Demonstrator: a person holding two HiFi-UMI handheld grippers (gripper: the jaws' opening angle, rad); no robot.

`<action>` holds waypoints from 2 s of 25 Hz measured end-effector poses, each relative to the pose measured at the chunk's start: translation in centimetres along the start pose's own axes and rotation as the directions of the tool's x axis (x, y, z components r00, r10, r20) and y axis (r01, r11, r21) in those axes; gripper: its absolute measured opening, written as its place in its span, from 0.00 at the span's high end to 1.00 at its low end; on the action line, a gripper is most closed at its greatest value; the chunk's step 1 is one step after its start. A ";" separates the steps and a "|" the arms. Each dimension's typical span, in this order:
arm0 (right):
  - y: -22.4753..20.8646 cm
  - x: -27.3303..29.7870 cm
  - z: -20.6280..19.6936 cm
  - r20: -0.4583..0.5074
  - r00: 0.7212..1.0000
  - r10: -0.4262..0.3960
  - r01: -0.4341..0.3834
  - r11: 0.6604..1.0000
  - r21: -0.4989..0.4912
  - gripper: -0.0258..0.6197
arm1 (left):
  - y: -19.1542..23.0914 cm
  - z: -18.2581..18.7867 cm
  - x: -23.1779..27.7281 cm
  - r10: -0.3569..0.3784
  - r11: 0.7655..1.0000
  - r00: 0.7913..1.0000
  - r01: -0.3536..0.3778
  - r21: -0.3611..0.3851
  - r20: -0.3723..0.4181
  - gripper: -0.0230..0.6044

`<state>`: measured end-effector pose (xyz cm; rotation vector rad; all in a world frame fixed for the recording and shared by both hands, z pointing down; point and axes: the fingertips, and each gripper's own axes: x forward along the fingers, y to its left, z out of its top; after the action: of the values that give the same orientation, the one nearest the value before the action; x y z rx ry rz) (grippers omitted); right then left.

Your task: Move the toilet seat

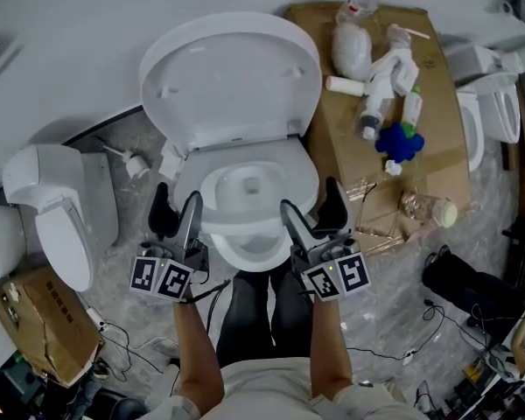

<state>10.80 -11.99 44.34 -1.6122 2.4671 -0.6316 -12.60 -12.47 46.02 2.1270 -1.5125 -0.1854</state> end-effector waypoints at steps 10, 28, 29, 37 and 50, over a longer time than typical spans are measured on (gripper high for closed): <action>0.4 3.4 2.2 0.068 0.998 0.011 -0.011 1.000 -0.008 0.32 | 0.7 2.6 2.2 0.019 1.000 0.998 -0.019 0.002 0.062 0.40; -0.9 8.4 5.2 0.196 0.978 -0.067 0.073 0.997 -0.019 0.32 | 2.5 5.6 5.8 0.047 0.999 0.988 -0.046 -0.006 0.148 0.40; -1.0 8.6 5.3 0.202 0.977 -0.073 0.079 0.997 -0.019 0.32 | 2.6 5.7 6.0 0.046 0.999 0.988 -0.046 -0.004 0.150 0.40; -1.4 10.5 6.0 0.222 0.971 -0.087 0.094 0.995 -0.020 0.32 | 3.1 6.7 7.3 0.046 0.999 0.984 -0.048 0.008 0.173 0.40; -2.2 12.5 6.5 0.236 0.968 -0.080 0.088 0.996 -0.023 0.32 | 3.5 7.5 9.0 0.048 0.998 0.980 -0.054 0.025 0.194 0.40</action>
<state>9.55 -25.74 40.86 -1.7027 2.2615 -0.3847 -15.20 -23.97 42.93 2.1423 -1.6878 -0.3629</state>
